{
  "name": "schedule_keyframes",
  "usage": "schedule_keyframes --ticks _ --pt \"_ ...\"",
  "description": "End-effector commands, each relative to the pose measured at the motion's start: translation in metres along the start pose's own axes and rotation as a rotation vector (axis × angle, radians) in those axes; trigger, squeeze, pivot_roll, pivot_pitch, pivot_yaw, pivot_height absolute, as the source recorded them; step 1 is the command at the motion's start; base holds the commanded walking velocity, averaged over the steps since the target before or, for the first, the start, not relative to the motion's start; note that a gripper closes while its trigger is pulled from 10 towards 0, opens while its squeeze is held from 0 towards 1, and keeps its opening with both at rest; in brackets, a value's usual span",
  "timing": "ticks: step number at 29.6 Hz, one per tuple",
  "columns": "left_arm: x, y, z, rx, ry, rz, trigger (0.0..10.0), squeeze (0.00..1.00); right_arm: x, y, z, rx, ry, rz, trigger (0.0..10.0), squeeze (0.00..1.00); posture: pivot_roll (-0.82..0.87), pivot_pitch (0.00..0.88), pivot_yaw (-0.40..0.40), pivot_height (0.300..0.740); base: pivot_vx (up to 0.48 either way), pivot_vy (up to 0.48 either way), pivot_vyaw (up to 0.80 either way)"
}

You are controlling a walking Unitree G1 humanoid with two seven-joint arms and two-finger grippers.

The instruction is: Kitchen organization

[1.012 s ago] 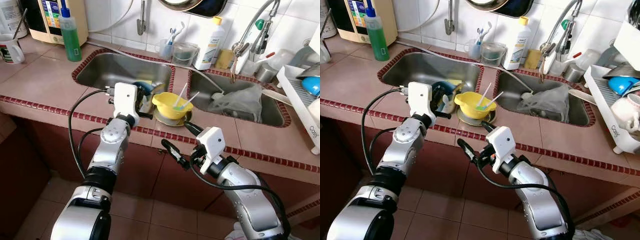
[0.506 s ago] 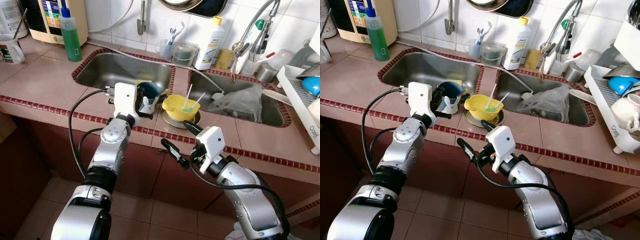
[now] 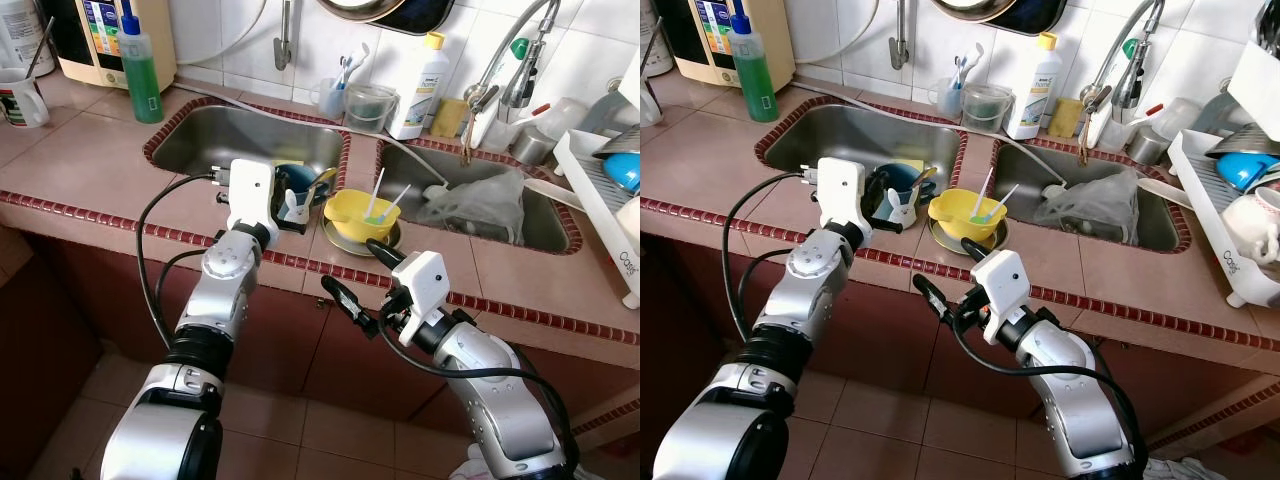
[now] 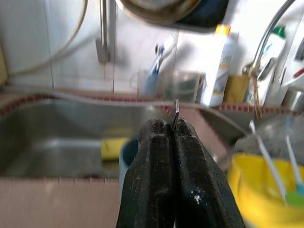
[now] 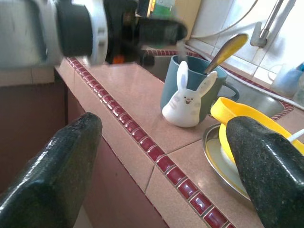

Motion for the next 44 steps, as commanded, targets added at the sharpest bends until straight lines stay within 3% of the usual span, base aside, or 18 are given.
schedule_keyframes --ticks 1,23,29,34,37,44 --pt "0.020 0.006 -0.006 -0.036 0.022 -0.053 10.0 0.00 0.003 -0.002 -0.005 -0.020 -0.012 -0.008 10.0 0.00 0.07 0.000 -0.097 0.740 0.000 0.000 0.00" --pt "0.052 0.006 0.013 -0.048 0.021 -0.125 10.0 0.00 0.003 0.001 -0.005 -0.008 -0.013 -0.011 10.0 0.00 0.08 0.000 -0.107 0.740 0.000 0.000 0.00" --pt "0.061 0.005 0.022 -0.046 -0.010 -0.154 10.0 0.00 0.004 0.002 -0.005 -0.007 -0.013 -0.016 10.0 0.00 0.09 0.000 -0.107 0.740 0.000 0.000 0.00" --pt "0.073 0.000 0.032 -0.041 -0.095 -0.216 10.0 0.00 0.007 0.005 -0.008 -0.025 -0.005 -0.039 10.0 0.00 0.09 0.000 -0.109 0.740 0.000 0.000 0.00" --pt "0.075 -0.003 0.036 -0.042 -0.137 -0.234 10.0 0.00 0.009 0.005 -0.009 -0.036 -0.003 -0.049 10.0 0.00 0.10 0.000 -0.110 0.740 0.000 0.000 0.00" --pt "0.068 -0.012 0.050 0.017 -0.147 -0.229 10.0 0.00 0.016 0.005 -0.022 -0.117 0.006 -0.094 10.0 0.00 0.10 0.000 -0.109 0.740 0.000 0.000 0.00"
Point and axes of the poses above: a point about 5 cm out from each wrist's last joint towards the gripper, its own y axis pointing out of the wrist towards the gripper, its own x axis along the axis of the wrist's last joint, z = x × y, the point moved 2 cm from there along y, pointing out of the wrist towards the gripper, and after that the axes turned 1 degree about -y, right-handed, at the moved point
